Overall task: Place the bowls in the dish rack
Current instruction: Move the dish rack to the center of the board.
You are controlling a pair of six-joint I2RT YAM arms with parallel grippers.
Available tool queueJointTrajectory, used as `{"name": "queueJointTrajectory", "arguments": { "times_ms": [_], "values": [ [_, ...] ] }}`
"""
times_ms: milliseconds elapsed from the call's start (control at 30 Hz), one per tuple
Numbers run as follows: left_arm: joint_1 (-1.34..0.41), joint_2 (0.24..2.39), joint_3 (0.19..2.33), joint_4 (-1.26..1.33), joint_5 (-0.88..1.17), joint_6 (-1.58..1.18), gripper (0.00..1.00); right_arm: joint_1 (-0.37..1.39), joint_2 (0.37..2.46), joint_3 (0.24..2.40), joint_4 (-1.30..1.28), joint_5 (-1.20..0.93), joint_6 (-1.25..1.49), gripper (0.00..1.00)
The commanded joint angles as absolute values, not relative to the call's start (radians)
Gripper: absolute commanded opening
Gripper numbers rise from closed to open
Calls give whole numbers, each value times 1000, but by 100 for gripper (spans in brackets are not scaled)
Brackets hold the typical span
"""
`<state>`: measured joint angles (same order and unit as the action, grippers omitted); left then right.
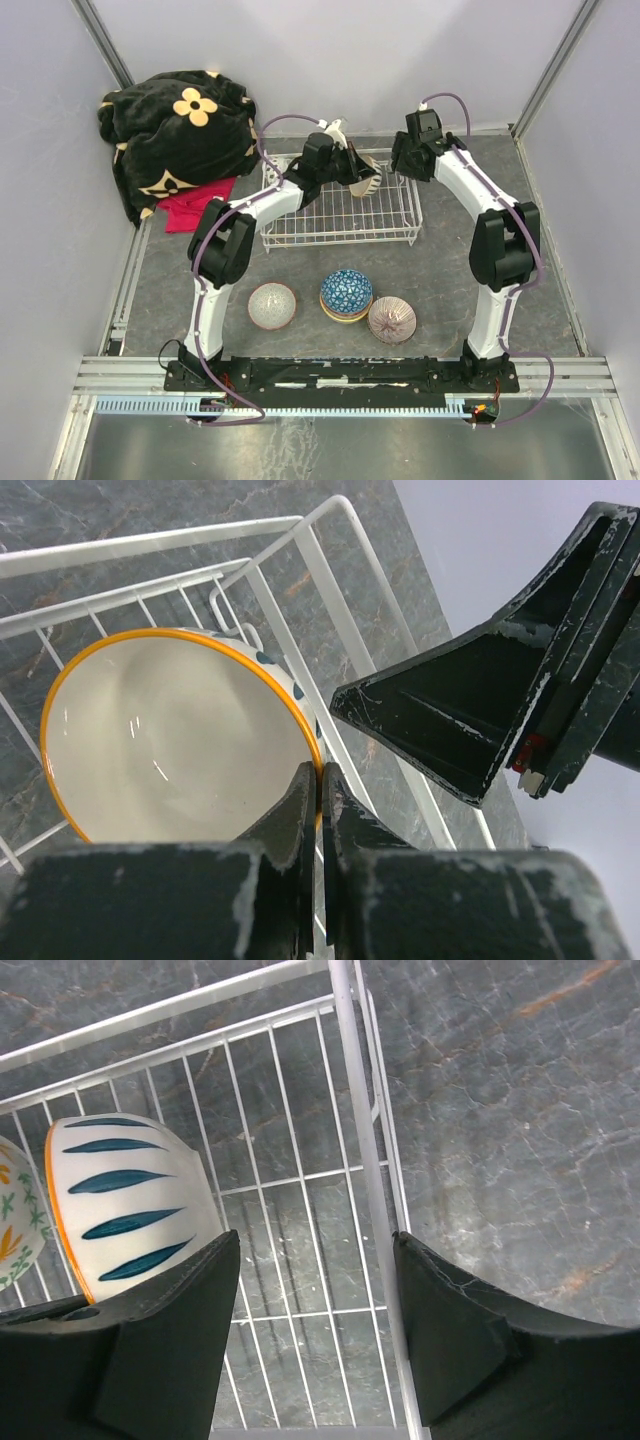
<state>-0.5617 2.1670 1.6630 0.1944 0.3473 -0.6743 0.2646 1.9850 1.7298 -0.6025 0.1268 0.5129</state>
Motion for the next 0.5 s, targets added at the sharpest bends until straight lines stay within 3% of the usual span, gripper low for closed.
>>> {"name": "queueJointTrajectory", "arguments": {
  "times_ms": [0,167,233,300,467],
  "values": [
    [-540,2125,1646,342,376,-727,3,288,2033,1737,-498,26,573,71],
    [-526,2117,1634,347,379,-728,3,294,2055,1727,-466,-11,572,69],
    [-523,2110,1627,350,380,-730,3,295,2051,1697,-430,-40,577,60],
    [-520,2096,1614,357,380,-732,3,298,2014,1630,-354,-58,582,58],
    [-519,2067,1612,349,381,-727,3,322,1912,1584,-380,55,541,72]
  ]
}}
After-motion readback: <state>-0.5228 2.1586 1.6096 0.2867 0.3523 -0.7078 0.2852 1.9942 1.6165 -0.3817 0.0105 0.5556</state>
